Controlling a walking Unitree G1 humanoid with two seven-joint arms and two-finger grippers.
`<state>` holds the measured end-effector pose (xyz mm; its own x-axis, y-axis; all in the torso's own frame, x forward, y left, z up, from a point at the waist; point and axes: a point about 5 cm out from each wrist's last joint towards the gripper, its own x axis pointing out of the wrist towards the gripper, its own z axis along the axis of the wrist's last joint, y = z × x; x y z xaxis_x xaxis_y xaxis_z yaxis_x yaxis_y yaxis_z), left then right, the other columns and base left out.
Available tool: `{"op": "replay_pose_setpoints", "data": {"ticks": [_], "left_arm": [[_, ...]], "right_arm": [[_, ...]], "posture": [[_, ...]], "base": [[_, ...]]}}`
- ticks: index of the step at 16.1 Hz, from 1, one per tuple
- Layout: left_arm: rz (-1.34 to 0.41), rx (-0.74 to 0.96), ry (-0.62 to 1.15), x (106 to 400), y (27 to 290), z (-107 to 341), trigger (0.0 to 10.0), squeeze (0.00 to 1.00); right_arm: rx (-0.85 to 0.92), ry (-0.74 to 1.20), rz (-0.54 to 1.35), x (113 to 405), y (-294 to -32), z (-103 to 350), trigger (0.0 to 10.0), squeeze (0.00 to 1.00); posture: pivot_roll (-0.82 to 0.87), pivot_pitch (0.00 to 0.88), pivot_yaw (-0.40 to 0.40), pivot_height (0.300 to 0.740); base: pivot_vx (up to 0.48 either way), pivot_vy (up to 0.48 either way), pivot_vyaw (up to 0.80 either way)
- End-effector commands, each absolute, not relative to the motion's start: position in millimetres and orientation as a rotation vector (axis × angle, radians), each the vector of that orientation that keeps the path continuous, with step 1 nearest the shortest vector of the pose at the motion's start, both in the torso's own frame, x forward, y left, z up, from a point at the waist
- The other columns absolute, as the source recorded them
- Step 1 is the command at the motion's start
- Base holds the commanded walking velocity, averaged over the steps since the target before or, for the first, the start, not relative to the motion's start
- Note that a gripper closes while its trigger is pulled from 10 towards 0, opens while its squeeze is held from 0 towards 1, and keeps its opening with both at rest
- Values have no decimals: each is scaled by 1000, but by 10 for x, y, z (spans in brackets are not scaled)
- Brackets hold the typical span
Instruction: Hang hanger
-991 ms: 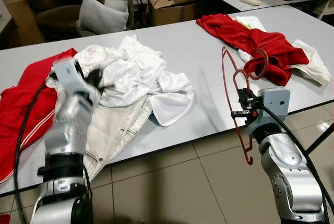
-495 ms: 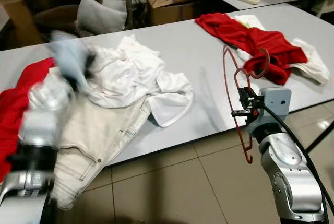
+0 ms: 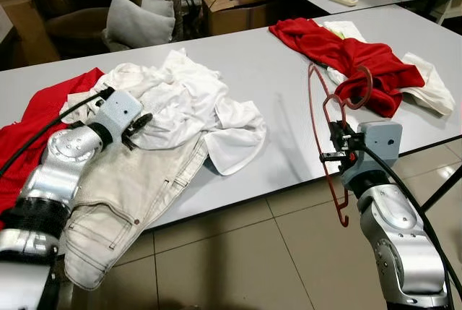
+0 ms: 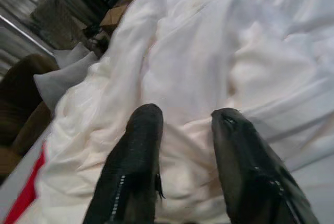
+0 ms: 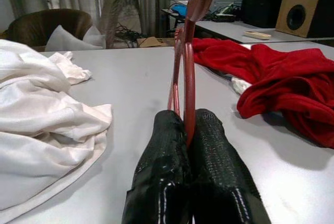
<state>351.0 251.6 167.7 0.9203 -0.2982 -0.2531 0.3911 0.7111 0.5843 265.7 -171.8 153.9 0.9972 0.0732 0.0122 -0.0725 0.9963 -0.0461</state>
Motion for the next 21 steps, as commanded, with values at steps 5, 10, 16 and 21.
{"op": "replay_pose_setpoints", "data": {"ticks": [5,10,16,21], "left_arm": [[-186,601,191,3598,2754,1647,10000,0],[-242,463,239,3577,2653,1426,9961,0],[-269,486,279,3528,2665,1315,0,0],[-260,408,181,3579,2608,1427,0,0]], "right_arm": [[-41,10,115,2660,-1641,1488,10000,0],[-46,13,115,2672,-1670,1495,10000,0],[-53,18,125,2666,-1660,1485,10000,0],[-51,21,120,2660,-1661,1471,10000,0]], "posture": [[6,0,90,740],[12,0,78,740],[16,0,70,740],[15,0,72,740]], "base": [[0,0,0],[0,0,0],[0,0,0],[0,0,0]]}}
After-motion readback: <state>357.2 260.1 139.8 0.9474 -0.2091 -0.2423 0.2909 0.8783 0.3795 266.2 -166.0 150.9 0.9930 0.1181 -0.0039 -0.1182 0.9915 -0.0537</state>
